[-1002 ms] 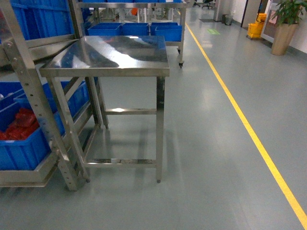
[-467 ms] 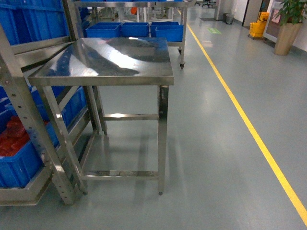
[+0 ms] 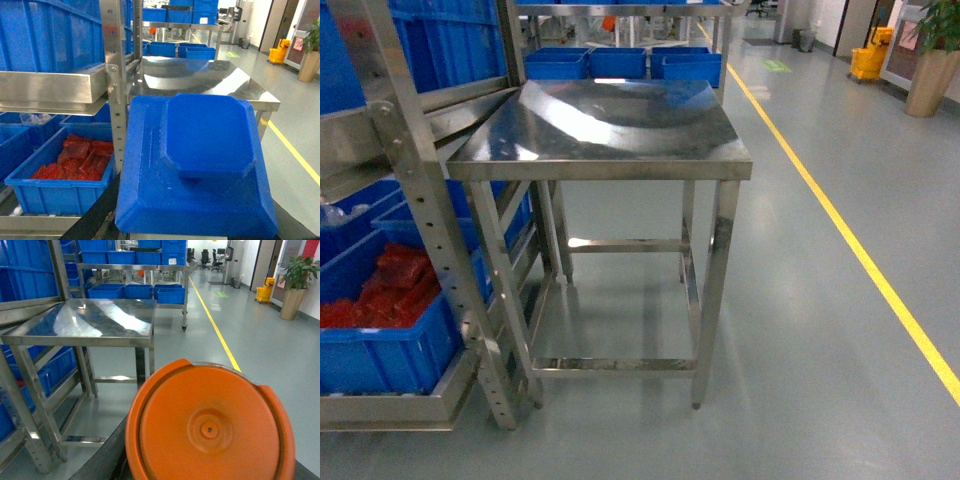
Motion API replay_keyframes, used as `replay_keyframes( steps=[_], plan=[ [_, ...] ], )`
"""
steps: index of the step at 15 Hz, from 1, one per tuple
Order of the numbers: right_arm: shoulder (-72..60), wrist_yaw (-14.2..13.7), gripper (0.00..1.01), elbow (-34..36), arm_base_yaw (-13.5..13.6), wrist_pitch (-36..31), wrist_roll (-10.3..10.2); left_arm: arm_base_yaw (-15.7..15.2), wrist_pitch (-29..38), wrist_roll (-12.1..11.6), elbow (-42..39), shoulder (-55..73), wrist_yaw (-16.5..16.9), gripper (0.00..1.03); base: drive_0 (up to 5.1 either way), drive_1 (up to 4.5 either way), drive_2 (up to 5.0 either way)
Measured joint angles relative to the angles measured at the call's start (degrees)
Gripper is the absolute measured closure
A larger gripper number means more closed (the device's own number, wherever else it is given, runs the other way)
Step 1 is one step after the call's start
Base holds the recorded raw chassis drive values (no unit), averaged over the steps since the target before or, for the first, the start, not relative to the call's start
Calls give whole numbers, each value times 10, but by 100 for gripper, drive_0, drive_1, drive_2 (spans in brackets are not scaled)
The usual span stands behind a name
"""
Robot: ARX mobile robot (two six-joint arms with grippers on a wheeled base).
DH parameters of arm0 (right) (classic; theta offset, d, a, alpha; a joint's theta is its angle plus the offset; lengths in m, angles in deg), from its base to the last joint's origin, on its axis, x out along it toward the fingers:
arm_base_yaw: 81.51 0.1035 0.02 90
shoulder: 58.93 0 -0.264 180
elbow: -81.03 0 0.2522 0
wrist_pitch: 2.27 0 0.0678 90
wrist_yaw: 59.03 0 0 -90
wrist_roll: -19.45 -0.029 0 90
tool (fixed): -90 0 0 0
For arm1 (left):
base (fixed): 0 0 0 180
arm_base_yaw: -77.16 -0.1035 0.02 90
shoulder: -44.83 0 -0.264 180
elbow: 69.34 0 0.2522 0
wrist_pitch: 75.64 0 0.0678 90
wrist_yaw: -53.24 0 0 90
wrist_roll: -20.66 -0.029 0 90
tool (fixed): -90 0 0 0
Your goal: Sort blue parts and orange caps into right shelf containers
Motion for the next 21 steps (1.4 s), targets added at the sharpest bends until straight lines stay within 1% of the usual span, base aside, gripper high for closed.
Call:
replay_keyframes(
  steps=[21],
  plan=[
    [0, 0, 57, 0, 0, 2, 0, 0, 1, 0, 0, 0, 0, 59, -501, 245, 245]
  ],
)
